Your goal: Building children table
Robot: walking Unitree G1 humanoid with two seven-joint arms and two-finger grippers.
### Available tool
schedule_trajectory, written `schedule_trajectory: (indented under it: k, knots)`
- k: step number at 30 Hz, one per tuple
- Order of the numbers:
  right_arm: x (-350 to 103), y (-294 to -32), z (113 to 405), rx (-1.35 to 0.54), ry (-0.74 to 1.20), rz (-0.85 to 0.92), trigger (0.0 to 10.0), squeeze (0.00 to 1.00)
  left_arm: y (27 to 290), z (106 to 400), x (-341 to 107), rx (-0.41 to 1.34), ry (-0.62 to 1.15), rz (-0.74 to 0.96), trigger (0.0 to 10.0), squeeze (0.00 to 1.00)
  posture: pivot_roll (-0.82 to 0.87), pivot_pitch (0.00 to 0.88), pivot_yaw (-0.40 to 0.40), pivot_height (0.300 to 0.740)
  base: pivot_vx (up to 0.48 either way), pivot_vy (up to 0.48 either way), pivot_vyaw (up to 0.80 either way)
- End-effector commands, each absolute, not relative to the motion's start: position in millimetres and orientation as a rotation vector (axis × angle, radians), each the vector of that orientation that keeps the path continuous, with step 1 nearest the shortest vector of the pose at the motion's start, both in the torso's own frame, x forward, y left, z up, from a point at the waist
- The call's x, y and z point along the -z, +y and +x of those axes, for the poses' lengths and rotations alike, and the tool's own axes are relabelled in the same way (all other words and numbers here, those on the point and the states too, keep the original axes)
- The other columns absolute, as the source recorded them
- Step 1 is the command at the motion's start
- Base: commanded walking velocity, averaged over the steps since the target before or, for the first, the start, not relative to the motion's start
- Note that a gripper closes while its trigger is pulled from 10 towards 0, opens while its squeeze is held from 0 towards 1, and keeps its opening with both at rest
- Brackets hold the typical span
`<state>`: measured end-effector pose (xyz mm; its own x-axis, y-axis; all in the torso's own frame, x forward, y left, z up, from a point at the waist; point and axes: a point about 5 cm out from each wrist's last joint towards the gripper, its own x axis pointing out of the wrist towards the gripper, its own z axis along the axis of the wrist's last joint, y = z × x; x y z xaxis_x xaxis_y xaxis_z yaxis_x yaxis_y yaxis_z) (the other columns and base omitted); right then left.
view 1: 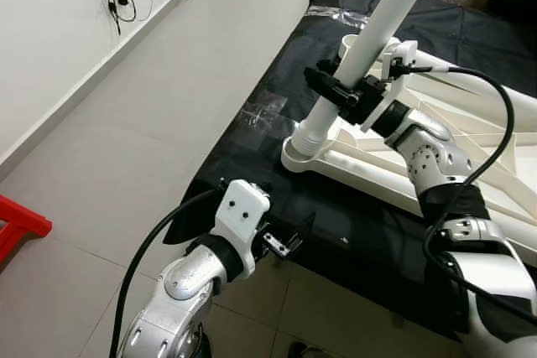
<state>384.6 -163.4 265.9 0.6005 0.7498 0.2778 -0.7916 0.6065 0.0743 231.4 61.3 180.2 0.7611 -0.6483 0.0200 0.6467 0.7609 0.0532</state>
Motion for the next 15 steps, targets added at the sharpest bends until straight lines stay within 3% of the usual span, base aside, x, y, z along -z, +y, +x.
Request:
schedule_trajectory:
  k: [1, 15]
  knots:
    - [-233, -158, 383, -0.928, -0.075, 0.228, 10.0, 0.0, 60, 228, -180, 0.716, -0.032, 0.037, 10.0, 0.0, 0.16, 0.259, -0.1, 0.74, 0.0, 0.0, 0.0]
    - [-234, -140, 384, -0.988, -0.105, 0.306, 10.0, 0.0, 61, 226, -179, 0.712, -0.026, 0.039, 10.0, 0.0, 0.17, 0.254, -0.109, 0.74, 0.0, 0.0, 0.0]
